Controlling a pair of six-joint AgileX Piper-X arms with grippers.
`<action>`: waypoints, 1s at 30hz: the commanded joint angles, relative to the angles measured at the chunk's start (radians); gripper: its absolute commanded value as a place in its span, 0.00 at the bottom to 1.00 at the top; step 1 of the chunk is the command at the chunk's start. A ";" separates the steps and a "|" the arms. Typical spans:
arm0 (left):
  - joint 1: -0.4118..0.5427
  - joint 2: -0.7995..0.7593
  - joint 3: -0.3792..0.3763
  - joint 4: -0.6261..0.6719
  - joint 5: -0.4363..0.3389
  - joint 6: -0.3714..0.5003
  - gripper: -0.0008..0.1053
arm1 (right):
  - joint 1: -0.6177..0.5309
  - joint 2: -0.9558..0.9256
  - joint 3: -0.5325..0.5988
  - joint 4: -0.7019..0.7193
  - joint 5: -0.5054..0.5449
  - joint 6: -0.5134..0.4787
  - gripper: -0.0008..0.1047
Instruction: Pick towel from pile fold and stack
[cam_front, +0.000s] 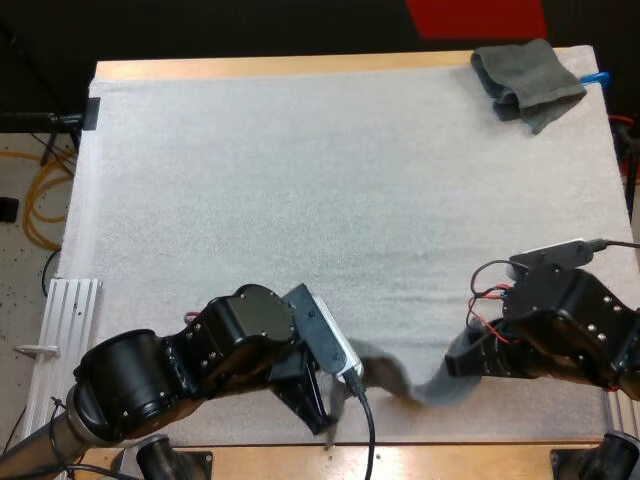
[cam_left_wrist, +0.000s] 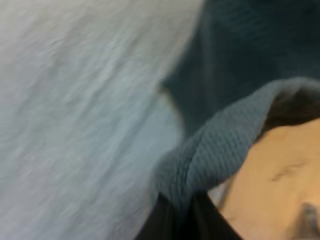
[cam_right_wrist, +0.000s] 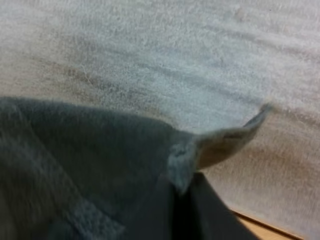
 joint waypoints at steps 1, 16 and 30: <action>0.014 -0.002 0.003 -0.015 -0.048 0.012 0.01 | -0.001 0.019 -0.003 0.010 0.040 0.010 0.01; 0.481 0.264 0.160 -0.365 0.076 0.363 0.01 | -0.288 0.465 0.115 -0.559 0.107 -0.286 0.01; 0.668 0.579 0.160 -0.574 0.196 0.484 0.01 | -0.389 0.669 0.115 -0.857 0.084 -0.265 0.01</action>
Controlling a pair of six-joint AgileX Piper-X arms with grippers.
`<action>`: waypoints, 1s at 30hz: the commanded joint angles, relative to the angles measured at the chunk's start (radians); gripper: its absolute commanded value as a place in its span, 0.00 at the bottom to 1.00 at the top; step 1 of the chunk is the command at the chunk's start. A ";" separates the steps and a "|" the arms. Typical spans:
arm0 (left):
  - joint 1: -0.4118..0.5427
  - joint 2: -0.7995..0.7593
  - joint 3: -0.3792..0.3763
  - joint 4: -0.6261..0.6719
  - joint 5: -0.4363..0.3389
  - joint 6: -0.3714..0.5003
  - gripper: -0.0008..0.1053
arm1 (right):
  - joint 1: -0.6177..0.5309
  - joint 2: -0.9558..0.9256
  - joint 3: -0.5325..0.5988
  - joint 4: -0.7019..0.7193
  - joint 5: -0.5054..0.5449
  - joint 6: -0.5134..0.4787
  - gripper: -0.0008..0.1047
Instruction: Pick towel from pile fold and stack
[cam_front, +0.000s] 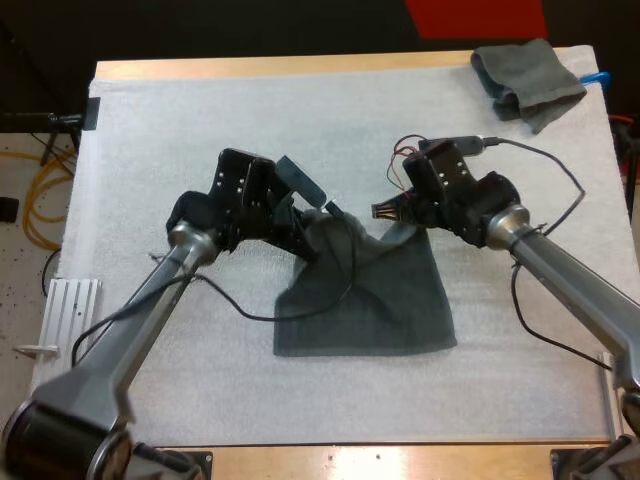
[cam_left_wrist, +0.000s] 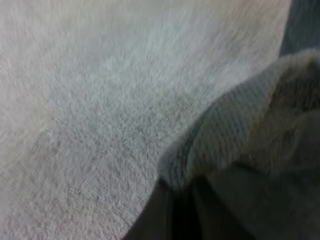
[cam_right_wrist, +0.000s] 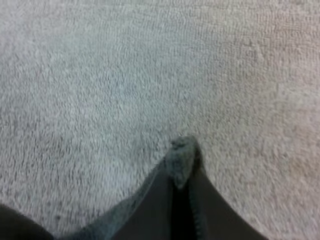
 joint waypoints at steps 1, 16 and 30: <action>0.001 0.016 -0.002 -0.005 0.004 0.047 0.01 | -0.006 0.012 -0.003 -0.031 -0.008 0.004 0.01; 0.001 0.089 -0.002 -0.178 -0.260 0.158 0.01 | -0.006 0.098 0.002 -0.193 0.113 0.003 0.01; 0.001 0.080 -0.005 -0.228 -0.339 0.146 0.44 | -0.057 0.095 -0.025 -0.241 0.069 -0.004 0.60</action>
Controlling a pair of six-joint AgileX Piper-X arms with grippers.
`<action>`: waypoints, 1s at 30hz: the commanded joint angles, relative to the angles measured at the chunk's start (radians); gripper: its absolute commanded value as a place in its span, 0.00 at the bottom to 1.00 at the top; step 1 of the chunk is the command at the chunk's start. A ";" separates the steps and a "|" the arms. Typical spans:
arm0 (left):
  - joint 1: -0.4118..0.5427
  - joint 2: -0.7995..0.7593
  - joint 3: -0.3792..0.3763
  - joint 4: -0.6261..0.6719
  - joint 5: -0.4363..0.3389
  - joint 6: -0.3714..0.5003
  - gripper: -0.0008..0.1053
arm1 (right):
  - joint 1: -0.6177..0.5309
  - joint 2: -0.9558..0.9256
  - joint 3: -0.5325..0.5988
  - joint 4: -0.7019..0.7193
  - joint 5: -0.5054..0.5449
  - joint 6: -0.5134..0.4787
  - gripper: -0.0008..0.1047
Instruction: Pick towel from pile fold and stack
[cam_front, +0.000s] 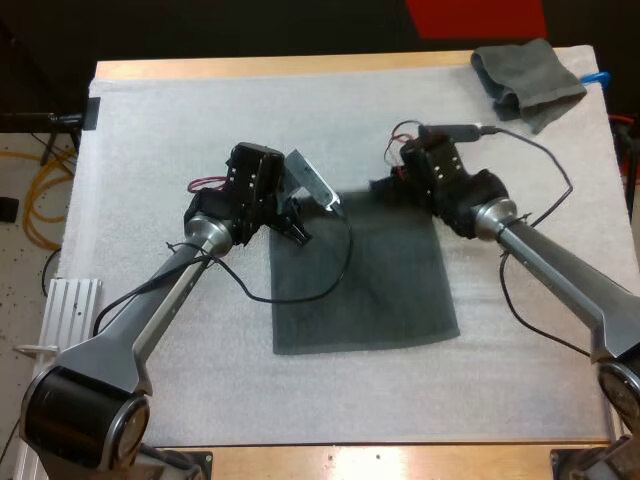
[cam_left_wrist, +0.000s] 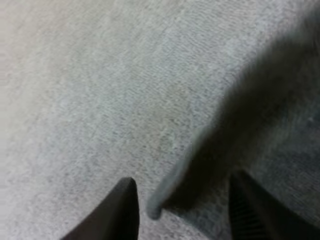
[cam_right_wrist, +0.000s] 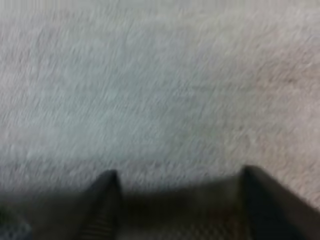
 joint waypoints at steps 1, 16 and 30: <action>-0.001 -0.018 -0.007 -0.023 -0.048 -0.024 0.45 | -0.013 -0.007 -0.023 -0.006 -0.007 -0.012 0.60; -0.001 -0.381 -0.040 0.072 -0.168 -0.206 0.46 | -0.020 -0.320 -0.062 0.222 -0.006 -0.090 0.60; -0.001 -0.876 -0.040 0.566 -0.006 -0.493 0.66 | -0.020 -0.735 -0.062 0.635 -0.006 -0.148 0.60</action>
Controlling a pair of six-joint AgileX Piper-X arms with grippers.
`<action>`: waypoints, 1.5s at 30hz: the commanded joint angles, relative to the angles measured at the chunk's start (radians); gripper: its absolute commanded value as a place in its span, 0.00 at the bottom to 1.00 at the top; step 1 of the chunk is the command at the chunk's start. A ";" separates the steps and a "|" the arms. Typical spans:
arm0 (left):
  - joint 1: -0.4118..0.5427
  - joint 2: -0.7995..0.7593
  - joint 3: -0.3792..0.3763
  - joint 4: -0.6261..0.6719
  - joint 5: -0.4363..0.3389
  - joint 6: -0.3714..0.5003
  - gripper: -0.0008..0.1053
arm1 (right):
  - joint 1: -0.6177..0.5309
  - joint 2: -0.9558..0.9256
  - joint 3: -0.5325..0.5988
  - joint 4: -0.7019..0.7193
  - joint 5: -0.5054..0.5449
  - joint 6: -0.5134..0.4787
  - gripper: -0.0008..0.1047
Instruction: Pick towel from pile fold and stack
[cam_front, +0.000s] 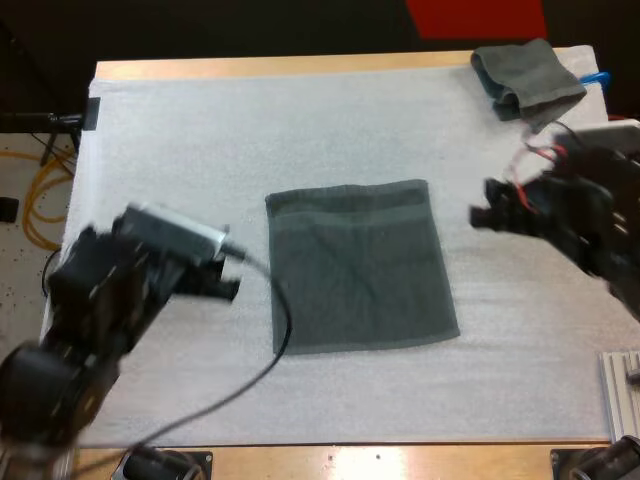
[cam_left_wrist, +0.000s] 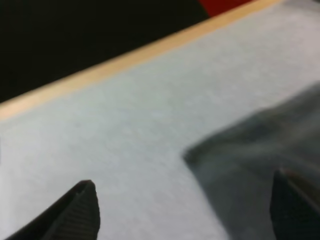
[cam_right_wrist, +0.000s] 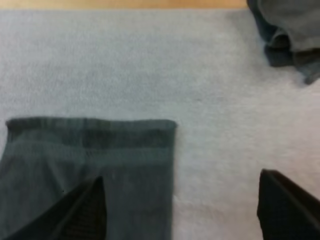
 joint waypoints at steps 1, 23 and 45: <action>-0.001 -0.032 -0.003 0.051 0.038 -0.048 0.66 | -0.002 -0.045 -0.011 0.046 -0.002 -0.023 0.60; -0.001 -0.213 0.138 0.361 0.261 -0.179 0.66 | 0.003 -0.222 0.286 0.249 -0.042 0.054 0.78; -0.001 -0.213 0.270 0.312 0.288 -0.160 0.66 | -0.312 0.143 0.745 -0.347 -0.759 0.061 0.77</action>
